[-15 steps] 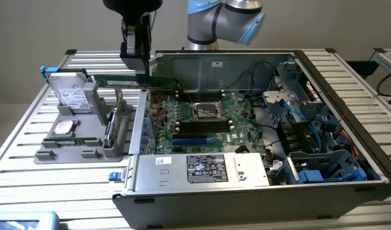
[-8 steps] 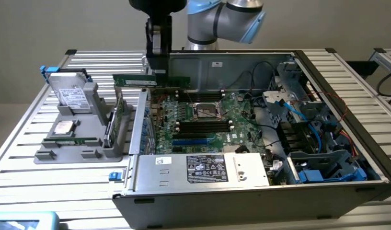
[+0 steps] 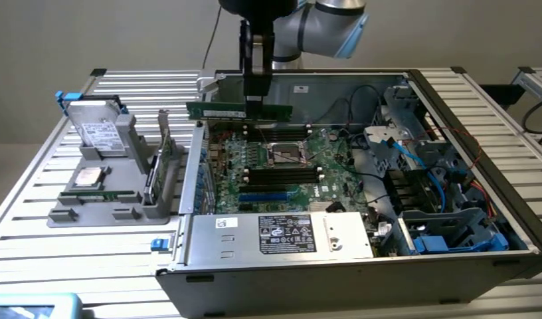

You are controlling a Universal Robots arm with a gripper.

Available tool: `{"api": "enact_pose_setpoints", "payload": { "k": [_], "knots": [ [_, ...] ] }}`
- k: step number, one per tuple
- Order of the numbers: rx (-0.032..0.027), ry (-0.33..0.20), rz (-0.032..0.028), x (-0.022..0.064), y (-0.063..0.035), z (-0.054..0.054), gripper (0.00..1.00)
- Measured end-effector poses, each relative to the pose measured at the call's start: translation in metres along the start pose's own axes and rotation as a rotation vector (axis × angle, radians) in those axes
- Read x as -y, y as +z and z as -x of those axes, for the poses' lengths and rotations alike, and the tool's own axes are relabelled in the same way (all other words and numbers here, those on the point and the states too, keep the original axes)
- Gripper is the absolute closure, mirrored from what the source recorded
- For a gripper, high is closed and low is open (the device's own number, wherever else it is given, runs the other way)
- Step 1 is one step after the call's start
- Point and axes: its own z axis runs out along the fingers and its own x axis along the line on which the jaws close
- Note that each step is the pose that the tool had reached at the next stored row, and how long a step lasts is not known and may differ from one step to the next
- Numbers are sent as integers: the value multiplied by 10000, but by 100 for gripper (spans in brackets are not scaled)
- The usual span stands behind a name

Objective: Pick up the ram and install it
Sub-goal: 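Pick up the ram and move it above insertion slot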

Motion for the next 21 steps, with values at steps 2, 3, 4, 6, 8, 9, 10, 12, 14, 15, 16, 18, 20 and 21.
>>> {"api": "enact_pose_setpoints", "payload": {
  "k": [2,3,4,6,8,9,10,12,14,15,16,18,20,21],
  "knots": [
    [0,0,-16,90,-4,2,87],
    [0,0,-28,131,-6,3,87],
    [2,-1,-45,174,-7,5,87],
    [0,0,-75,256,-9,13,87],
    [2,0,-90,344,-5,26,87],
    [3,-1,-92,389,-2,35,87],
    [2,0,-94,428,4,49,87],
    [2,-3,-112,474,16,98,87],
    [-1,-6,-149,492,26,157,87],
    [-2,-16,-176,497,29,180,87],
    [-3,-33,-213,501,31,195,87],
    [-1,-74,-285,511,34,217,87],
    [-3,-128,-365,519,33,224,87],
    [-3,-157,-402,526,32,226,87]
  ]
}}
